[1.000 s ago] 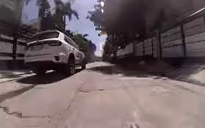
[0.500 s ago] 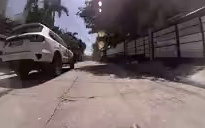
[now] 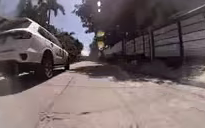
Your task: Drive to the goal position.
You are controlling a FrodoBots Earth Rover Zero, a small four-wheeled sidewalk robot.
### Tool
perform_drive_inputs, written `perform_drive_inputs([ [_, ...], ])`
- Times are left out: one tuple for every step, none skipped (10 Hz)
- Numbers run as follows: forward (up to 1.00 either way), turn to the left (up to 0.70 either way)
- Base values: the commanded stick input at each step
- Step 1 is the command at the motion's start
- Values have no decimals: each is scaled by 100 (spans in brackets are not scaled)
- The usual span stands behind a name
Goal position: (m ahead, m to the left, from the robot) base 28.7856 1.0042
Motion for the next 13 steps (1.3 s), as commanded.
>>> perform_drive_inputs([
  [100,0],
  [100,0],
  [100,0],
  [100,0],
  [100,0],
  [100,0],
  [100,0],
  [100,0],
  [100,0],
  [100,0],
  [100,0],
  [100,0],
  [100,0],
])
